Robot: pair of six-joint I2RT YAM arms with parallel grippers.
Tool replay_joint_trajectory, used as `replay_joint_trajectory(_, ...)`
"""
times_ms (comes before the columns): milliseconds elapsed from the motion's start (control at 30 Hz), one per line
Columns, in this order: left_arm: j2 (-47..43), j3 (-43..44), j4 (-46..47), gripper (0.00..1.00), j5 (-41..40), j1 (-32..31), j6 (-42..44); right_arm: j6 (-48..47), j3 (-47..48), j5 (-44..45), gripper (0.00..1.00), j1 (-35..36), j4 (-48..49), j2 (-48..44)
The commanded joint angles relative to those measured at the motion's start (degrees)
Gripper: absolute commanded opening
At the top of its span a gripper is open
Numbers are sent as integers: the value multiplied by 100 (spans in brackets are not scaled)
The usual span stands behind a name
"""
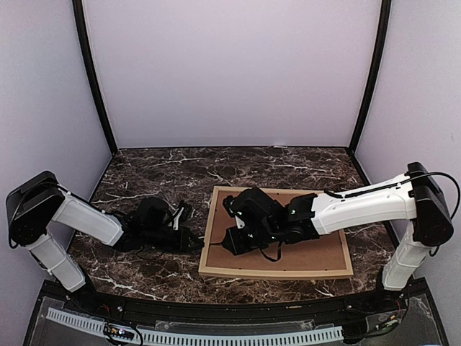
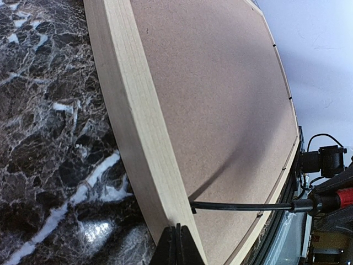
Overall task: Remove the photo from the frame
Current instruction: Release the fastener from the backboard.
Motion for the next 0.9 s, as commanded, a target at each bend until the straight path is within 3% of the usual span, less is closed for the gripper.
replay_joint_trajectory(0, 249, -120, -145, 3, 27, -186, -27, 26, 512, -1311, 0, 384, 1723, 2)
replay_joint_trajectory(167, 159, -158, -181, 3, -8, -180, -33, -3, 474, -1135, 0, 385, 1548, -66)
replay_joint_trajectory(333, -125, -136, -455, 3, -125, -184, 35, -151, 262, -351, 0, 363, 777, -317)
replay_joint_trajectory(867, -1232, 538, -2733, 9, -1111, -186, 325, -178, -1151, 1015, 0, -276, -457, -1983)
